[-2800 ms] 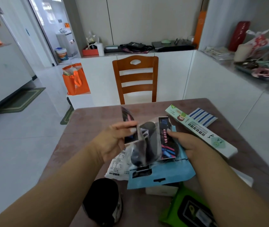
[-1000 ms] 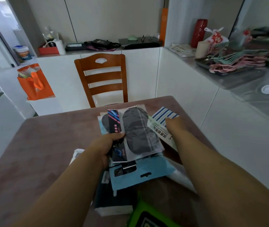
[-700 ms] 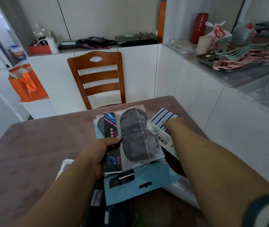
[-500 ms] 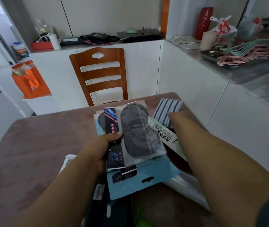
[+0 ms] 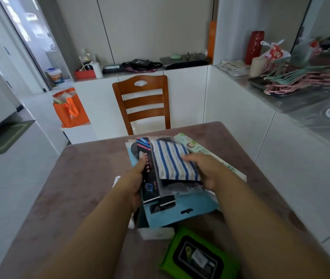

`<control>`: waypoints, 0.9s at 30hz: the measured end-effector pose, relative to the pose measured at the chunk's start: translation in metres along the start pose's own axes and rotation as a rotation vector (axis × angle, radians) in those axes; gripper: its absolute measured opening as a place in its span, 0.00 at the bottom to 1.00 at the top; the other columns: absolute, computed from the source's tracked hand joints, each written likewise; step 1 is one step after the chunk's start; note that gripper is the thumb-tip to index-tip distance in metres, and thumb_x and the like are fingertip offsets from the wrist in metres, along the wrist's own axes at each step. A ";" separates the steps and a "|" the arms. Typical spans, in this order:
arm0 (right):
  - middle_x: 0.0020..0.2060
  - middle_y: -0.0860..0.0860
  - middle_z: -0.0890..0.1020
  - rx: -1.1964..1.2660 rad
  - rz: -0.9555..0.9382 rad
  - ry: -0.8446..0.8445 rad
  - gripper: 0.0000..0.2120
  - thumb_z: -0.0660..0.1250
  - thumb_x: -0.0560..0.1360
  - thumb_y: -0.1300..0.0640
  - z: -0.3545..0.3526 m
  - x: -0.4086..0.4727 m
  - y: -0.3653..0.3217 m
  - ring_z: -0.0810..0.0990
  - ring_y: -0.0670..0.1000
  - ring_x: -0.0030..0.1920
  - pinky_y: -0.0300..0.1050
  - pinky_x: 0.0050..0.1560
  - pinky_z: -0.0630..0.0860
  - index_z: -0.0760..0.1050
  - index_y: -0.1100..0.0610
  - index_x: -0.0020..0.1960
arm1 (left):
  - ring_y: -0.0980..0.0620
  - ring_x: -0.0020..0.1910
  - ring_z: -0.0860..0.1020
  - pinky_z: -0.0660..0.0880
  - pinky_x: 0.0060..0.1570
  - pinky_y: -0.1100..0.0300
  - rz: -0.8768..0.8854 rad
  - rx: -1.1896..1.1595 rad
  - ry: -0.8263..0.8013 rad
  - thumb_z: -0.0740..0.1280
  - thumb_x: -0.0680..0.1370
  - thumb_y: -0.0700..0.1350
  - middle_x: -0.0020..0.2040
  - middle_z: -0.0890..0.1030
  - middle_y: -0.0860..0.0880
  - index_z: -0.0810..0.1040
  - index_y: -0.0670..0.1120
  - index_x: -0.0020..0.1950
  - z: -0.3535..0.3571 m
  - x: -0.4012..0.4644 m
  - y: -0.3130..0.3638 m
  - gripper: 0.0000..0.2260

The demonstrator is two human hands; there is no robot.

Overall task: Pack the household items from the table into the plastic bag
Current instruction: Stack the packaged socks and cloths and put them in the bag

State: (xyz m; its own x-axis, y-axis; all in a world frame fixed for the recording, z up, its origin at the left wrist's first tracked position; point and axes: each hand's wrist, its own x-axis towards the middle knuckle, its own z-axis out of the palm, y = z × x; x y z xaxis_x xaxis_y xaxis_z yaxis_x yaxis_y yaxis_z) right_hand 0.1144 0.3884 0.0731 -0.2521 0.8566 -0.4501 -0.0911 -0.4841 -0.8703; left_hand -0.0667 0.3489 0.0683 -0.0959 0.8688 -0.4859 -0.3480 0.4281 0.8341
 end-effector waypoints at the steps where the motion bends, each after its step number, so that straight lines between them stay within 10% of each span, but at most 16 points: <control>1: 0.40 0.54 0.83 -0.009 -0.015 0.000 0.08 0.70 0.73 0.60 0.005 -0.010 0.004 0.83 0.52 0.38 0.45 0.37 0.79 0.73 0.60 0.50 | 0.42 0.43 0.84 0.81 0.40 0.50 -0.003 0.019 -0.008 0.62 0.77 0.60 0.48 0.86 0.39 0.81 0.44 0.55 -0.002 -0.012 0.000 0.21; 5: 0.50 0.58 0.83 -0.066 -0.073 0.013 0.25 0.75 0.68 0.62 0.022 -0.048 0.013 0.84 0.55 0.46 0.52 0.46 0.81 0.69 0.63 0.61 | 0.44 0.36 0.85 0.82 0.34 0.52 -0.019 0.161 -0.007 0.71 0.74 0.50 0.44 0.86 0.40 0.81 0.40 0.57 -0.012 -0.063 0.005 0.17; 20: 0.42 0.57 0.86 0.127 -0.004 -0.206 0.10 0.70 0.72 0.61 0.092 -0.184 0.079 0.85 0.52 0.34 0.41 0.30 0.79 0.79 0.62 0.53 | 0.45 0.42 0.83 0.80 0.48 0.51 -0.036 0.389 0.042 0.65 0.78 0.55 0.44 0.86 0.42 0.79 0.42 0.51 -0.079 -0.240 -0.001 0.16; 27: 0.40 0.57 0.87 0.085 0.058 -0.274 0.12 0.71 0.71 0.58 0.121 -0.227 0.111 0.85 0.53 0.34 0.48 0.44 0.81 0.80 0.61 0.54 | 0.48 0.37 0.81 0.77 0.37 0.57 -0.003 0.506 0.177 0.60 0.79 0.58 0.42 0.82 0.41 0.78 0.41 0.46 -0.134 -0.309 -0.007 0.20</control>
State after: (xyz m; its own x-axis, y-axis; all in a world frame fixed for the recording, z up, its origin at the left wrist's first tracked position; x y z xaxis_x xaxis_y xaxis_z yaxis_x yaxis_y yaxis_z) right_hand 0.0444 0.1182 0.1026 -0.5092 0.7527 -0.4172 -0.1468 -0.5536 -0.8197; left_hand -0.1592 0.0442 0.1772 -0.2668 0.8308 -0.4885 0.1405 0.5350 0.8331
